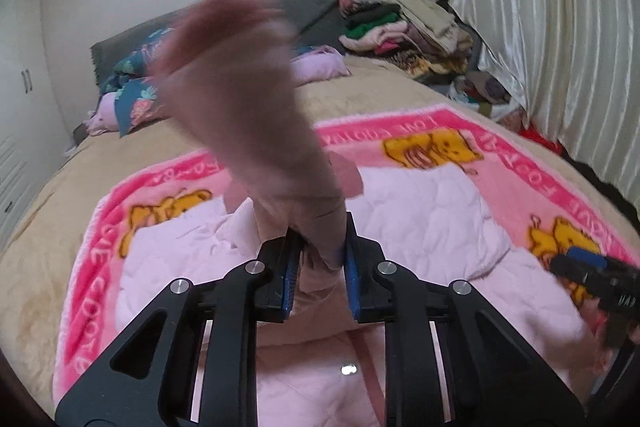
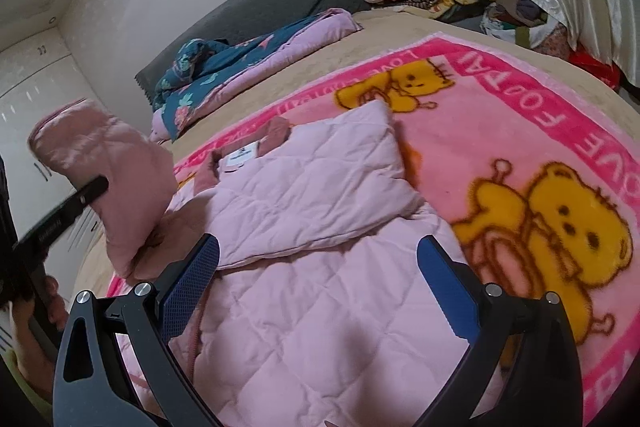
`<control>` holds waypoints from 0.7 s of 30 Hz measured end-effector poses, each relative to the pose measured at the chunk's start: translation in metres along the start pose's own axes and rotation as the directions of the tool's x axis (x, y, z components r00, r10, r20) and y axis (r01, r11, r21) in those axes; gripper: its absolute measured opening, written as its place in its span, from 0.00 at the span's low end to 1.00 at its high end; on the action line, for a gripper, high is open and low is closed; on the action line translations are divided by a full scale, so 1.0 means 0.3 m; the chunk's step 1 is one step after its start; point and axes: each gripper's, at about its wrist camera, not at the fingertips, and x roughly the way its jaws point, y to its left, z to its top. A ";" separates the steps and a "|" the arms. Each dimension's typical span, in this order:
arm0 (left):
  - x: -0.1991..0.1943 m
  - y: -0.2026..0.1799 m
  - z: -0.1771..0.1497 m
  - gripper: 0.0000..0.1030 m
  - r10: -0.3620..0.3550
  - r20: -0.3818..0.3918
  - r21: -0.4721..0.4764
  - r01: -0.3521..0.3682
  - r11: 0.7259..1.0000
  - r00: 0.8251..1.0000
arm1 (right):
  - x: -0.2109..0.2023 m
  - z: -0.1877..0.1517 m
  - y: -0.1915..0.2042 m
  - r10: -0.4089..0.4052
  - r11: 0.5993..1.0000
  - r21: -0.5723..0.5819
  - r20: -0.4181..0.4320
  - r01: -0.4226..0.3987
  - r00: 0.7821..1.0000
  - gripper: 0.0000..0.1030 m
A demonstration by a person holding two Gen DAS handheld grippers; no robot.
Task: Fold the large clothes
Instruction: 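Fold the held sleeve across the jacket body with the left tool and release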
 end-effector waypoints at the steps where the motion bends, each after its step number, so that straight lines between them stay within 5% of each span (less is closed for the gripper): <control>1: 0.009 -0.007 -0.006 0.12 -0.005 -0.010 0.003 0.005 1.000 1.000 | 0.000 -0.002 -0.012 -0.007 1.000 0.008 0.000 0.007 1.000 0.96; 15: 0.134 -0.184 -0.174 0.12 0.023 -0.102 0.203 -0.002 0.979 0.995 | -0.013 -0.026 -0.119 -0.098 0.994 0.054 0.003 0.098 0.995 0.96; 20: 0.154 -0.234 -0.248 0.23 0.055 -0.128 0.319 -0.012 0.948 0.990 | -0.008 -0.016 -0.107 -0.097 0.994 0.050 0.005 0.097 0.995 0.96; 21: 0.153 -0.234 -0.257 0.37 0.043 -0.141 0.318 0.004 0.948 0.989 | -0.005 -0.013 -0.104 -0.093 0.994 0.053 0.003 0.092 0.996 0.96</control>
